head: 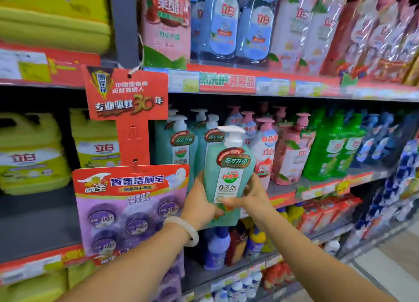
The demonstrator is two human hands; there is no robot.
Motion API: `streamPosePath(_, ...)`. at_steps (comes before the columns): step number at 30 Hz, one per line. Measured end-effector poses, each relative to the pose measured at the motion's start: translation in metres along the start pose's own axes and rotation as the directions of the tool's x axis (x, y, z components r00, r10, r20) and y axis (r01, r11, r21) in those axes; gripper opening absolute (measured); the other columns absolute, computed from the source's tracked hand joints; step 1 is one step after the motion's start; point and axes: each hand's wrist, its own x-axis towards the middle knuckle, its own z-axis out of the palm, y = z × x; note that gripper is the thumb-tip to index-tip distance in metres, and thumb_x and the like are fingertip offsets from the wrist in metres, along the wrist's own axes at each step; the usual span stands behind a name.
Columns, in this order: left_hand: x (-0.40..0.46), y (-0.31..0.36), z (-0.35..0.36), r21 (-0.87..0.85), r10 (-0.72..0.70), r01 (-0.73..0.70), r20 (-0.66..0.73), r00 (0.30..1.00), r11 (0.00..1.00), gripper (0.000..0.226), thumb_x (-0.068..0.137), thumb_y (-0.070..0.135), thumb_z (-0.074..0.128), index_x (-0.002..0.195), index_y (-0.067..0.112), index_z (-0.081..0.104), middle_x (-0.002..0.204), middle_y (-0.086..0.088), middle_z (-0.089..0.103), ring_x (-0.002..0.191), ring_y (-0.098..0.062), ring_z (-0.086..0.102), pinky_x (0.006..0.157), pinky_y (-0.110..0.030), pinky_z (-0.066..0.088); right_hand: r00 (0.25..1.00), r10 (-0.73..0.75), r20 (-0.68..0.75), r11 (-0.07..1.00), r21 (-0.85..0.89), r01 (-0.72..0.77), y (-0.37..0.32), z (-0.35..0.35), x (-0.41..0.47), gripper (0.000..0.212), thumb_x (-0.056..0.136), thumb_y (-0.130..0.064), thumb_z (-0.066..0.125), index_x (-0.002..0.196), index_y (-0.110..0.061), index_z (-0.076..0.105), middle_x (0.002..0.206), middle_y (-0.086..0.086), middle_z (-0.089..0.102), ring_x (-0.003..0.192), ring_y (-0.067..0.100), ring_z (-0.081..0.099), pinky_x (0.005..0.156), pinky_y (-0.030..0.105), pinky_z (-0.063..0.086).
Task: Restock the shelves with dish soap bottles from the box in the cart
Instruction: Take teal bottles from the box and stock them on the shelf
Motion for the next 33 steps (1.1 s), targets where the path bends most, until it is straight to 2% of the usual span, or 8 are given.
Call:
streamPosePath(2, 0.018, -0.008, 0.005, 0.024, -0.005, 0.007, -0.080, 0.997, 1.000, 0.076, 0.054, -0.002, 0.080, 0.116, 0.021, 0.042, 0.102, 0.001, 0.064, 0.090, -0.013, 0.064, 0.066, -0.023, 0.058, 0.999, -0.027, 0.044, 0.999, -0.023, 0.029, 0.004, -0.001, 0.026, 0.087, 0.045, 0.004, 0.087, 0.119, -0.012, 0.046, 0.114, 0.012, 0.066, 0.103, 0.024, 0.066, 0.082, 0.047, 0.057)
streamPosePath(6, 0.047, -0.010, 0.014, -0.002, -0.048, 0.049, -0.204, 0.978, 0.999, 0.064, 0.068, -0.013, 0.071, 0.115, 0.017, 0.042, 0.094, 0.005, 0.060, 0.079, 0.006, 0.055, 0.054, -0.007, 0.048, 0.985, -0.051, 0.163, 0.998, -0.025, 0.056, 0.008, -0.003, 0.071, 0.084, 0.041, -0.002, 0.085, 0.114, -0.020, 0.046, 0.115, 0.009, 0.065, 0.105, 0.023, 0.065, 0.082, 0.043, 0.058)
streamPosePath(9, 0.060, -0.014, 0.018, -0.013, -0.115, 0.116, -0.308, 0.945, 0.993, 0.067, 0.067, -0.011, 0.073, 0.120, 0.014, 0.039, 0.098, 0.002, 0.060, 0.082, 0.000, 0.056, 0.051, -0.008, 0.048, 0.969, -0.064, 0.238, 0.997, -0.027, 0.072, 0.015, 0.002, 0.093, 0.084, 0.035, -0.011, 0.087, 0.108, -0.023, 0.046, 0.110, 0.004, 0.066, 0.104, 0.019, 0.065, 0.083, 0.037, 0.058)
streamPosePath(12, 0.071, -0.028, 0.015, 0.024, -0.170, 0.204, -0.461, 0.871, 0.979, 0.072, 0.066, 0.000, 0.076, 0.125, 0.019, 0.039, 0.105, 0.003, 0.063, 0.093, -0.015, 0.063, 0.068, -0.018, 0.052, 0.951, -0.061, 0.303, 0.998, -0.013, 0.068, 0.031, 0.015, 0.106, 0.087, 0.029, -0.019, 0.086, 0.106, -0.024, 0.046, 0.107, 0.000, 0.066, 0.099, 0.014, 0.064, 0.085, 0.033, 0.056)
streamPosePath(18, 0.073, -0.030, 0.011, -0.104, -0.353, 0.379, -0.641, 0.681, 0.920, 0.084, 0.071, -0.015, 0.055, 0.142, 0.017, 0.024, 0.106, -0.009, 0.062, 0.090, -0.025, 0.059, 0.081, -0.041, 0.055, 0.891, -0.082, 0.447, 0.994, -0.033, 0.108, 0.033, 0.035, 0.118, 0.085, 0.044, -0.002, 0.088, 0.112, -0.029, 0.043, 0.107, -0.012, 0.061, 0.096, -0.006, 0.059, 0.082, 0.017, 0.054)
streamPosePath(25, 0.059, -0.031, 0.015, -0.149, -0.294, 0.277, -0.736, 0.610, 0.949, 0.067, 0.080, -0.016, 0.054, 0.135, 0.016, 0.032, 0.112, -0.004, 0.056, 0.098, -0.018, 0.054, 0.090, -0.035, 0.050, 0.817, -0.121, 0.563, 0.971, -0.103, 0.215, 0.030, 0.044, 0.119, 0.087, 0.064, 0.002, 0.082, 0.131, -0.019, 0.031, 0.117, -0.008, 0.050, 0.106, -0.002, 0.051, 0.078, 0.000, 0.043)
streamPosePath(30, 0.044, -0.035, 0.017, -0.149, -0.357, 0.357, -0.684, 0.637, 0.922, 0.057, 0.089, -0.016, 0.043, 0.137, 0.013, 0.032, 0.128, -0.009, 0.050, 0.104, -0.016, 0.046, 0.071, -0.011, 0.033, 0.801, -0.112, 0.588, 0.952, -0.168, 0.256, 0.031, 0.045, 0.117, 0.094, 0.066, -0.004, 0.082, 0.140, -0.014, 0.025, 0.128, -0.004, 0.046, 0.119, 0.006, 0.043, 0.093, 0.016, 0.036)
streamPosePath(33, 0.043, -0.037, 0.016, -0.090, -0.392, 0.444, -0.645, 0.656, 0.892, 0.058, 0.091, -0.012, 0.039, 0.141, 0.013, 0.026, 0.138, -0.012, 0.046, 0.121, -0.026, 0.047, 0.091, -0.018, 0.036, 0.808, -0.096, 0.582, 0.949, -0.191, 0.251, 0.031, 0.046, 0.116, 0.094, 0.067, -0.006, 0.081, 0.141, -0.016, 0.025, 0.129, -0.005, 0.046, 0.118, 0.004, 0.042, 0.094, 0.019, 0.035)
